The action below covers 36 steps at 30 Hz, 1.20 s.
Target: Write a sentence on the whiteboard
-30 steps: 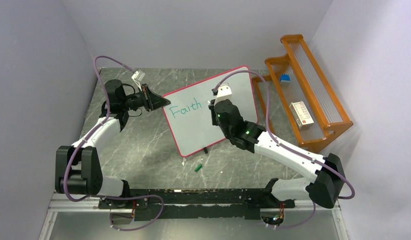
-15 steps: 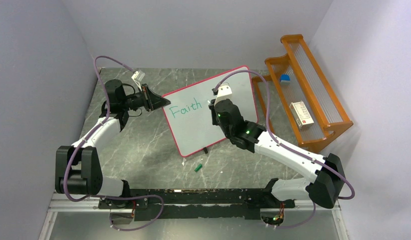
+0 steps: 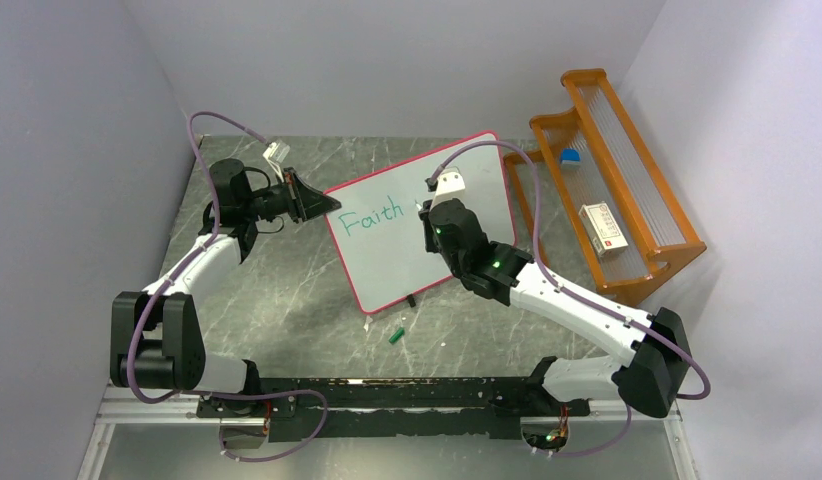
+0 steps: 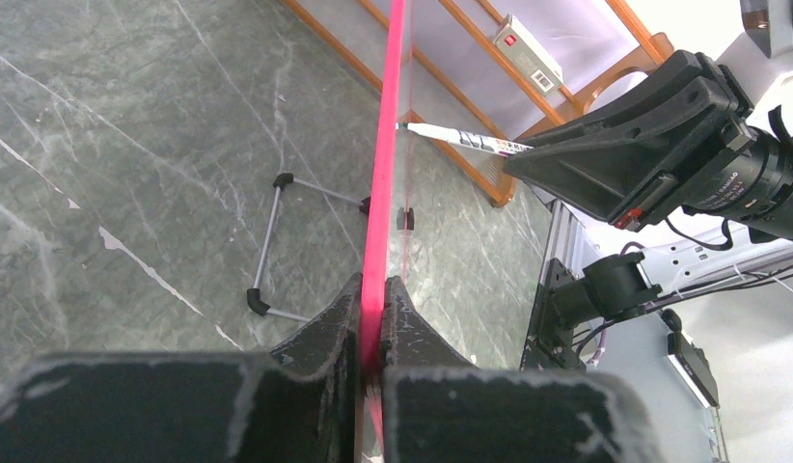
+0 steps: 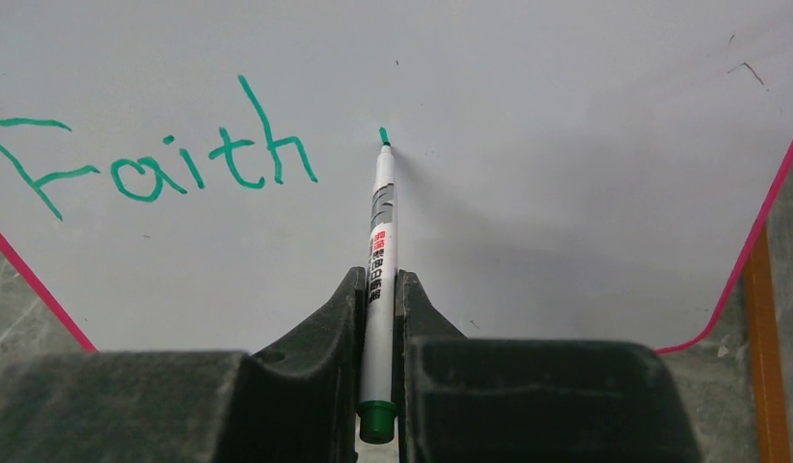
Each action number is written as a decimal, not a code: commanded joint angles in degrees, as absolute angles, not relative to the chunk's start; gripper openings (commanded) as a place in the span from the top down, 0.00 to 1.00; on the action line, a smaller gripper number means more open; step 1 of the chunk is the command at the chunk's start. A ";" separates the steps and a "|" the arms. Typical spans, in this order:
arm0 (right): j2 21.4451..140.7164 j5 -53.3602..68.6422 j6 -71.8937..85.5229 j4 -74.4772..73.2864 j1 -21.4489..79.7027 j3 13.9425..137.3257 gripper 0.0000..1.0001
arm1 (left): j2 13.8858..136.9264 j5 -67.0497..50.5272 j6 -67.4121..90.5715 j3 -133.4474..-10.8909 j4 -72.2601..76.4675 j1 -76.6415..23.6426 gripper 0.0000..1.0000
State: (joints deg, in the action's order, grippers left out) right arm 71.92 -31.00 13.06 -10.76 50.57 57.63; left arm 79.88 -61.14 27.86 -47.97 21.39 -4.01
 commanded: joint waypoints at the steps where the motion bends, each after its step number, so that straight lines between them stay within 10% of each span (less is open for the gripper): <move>1: 71.20 -30.48 14.38 -12.95 50.01 57.52 1.00 | 81.39 -60.79 24.52 -47.46 16.47 -5.45 0.95; 36: 70.96 -30.35 12.16 -7.75 50.00 59.54 1.00 | 81.45 -60.85 24.61 -47.35 16.56 -5.45 0.95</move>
